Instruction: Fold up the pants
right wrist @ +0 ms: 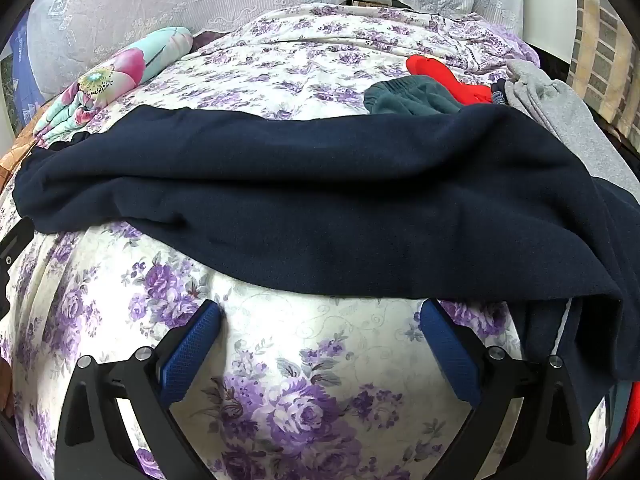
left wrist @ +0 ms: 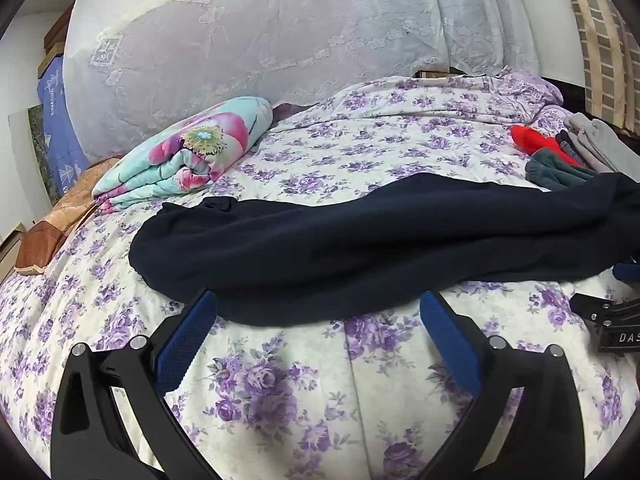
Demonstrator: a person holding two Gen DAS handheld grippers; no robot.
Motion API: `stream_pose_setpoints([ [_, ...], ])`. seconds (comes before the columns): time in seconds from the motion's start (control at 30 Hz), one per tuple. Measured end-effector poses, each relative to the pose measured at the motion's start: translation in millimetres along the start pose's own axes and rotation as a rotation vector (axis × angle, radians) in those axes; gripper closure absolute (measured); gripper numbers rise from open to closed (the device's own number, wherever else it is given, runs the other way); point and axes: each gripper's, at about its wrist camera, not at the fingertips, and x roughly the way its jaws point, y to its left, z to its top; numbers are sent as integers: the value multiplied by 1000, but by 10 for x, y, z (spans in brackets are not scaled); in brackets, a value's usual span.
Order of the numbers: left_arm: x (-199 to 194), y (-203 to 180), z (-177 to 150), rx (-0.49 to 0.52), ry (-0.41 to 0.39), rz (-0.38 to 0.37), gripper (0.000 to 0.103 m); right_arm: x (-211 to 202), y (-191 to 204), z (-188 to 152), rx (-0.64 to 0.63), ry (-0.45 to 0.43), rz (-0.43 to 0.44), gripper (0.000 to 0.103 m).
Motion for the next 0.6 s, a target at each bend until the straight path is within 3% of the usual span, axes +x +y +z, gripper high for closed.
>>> stream_pose_setpoints([
  [0.03, -111, -42, -23, 35, -49, -11, 4, 0, 0, 0, 0, 0, 0, 3],
  [0.6, -78, -62, -16, 18, -24, -29, 4, -2, 4, -1, 0, -1, 0, 3],
])
